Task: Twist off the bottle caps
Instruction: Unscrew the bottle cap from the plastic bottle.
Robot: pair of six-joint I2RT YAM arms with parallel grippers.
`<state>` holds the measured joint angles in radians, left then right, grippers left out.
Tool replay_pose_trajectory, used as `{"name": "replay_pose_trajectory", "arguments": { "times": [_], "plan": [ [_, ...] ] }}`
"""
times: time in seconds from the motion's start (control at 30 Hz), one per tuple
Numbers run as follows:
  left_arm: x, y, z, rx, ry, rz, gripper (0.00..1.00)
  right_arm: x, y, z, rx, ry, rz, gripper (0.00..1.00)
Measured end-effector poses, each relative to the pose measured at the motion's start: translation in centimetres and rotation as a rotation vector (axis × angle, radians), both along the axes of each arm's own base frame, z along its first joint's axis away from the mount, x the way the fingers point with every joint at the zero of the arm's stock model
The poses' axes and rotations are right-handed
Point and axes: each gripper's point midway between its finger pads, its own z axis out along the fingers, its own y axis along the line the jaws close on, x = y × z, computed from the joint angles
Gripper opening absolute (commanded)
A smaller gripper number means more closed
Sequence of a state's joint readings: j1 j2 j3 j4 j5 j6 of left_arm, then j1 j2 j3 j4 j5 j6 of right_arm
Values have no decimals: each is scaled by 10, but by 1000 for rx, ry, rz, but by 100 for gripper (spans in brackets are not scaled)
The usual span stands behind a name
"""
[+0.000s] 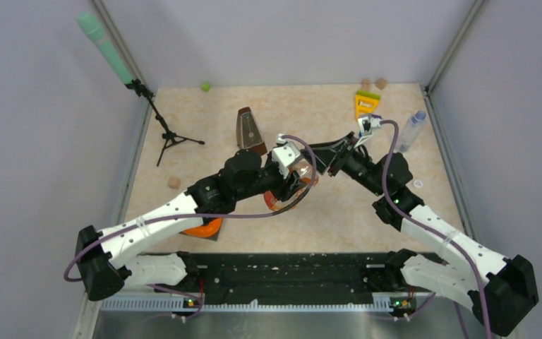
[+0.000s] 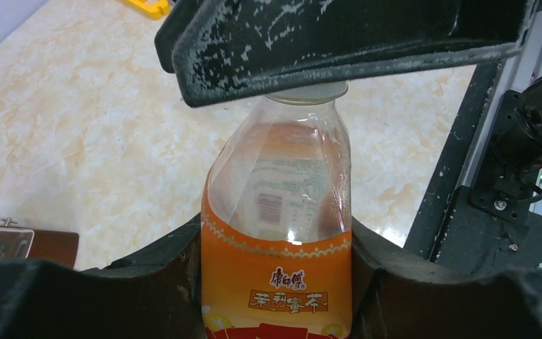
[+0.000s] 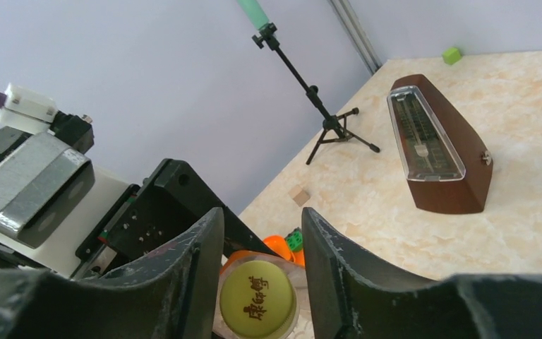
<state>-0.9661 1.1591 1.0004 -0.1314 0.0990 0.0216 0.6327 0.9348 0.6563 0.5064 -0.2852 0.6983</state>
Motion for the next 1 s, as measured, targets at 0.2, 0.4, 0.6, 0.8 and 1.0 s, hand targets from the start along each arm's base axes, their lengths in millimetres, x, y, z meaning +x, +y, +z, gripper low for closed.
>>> {"name": "replay_pose_trajectory", "arguments": {
  "times": [0.2,0.4,0.6,0.8,1.0],
  "plan": [
    [1,0,0,0,0,2,0,1,1,-6,-16,10,3,44],
    [1,0,-2,4,3,3,0,1,2,-7,-21,14,4,34],
    [0,-1,-3,5,11,1,0,1,2,-8,-29,7,7,11],
    [-4,-3,-3,-11,41,-38,0,-4,3,-7,-37,-17,30,4],
    [-16,-5,3,-91,149,-182,0,-16,5,3,-35,-76,81,1]
  ]
}}
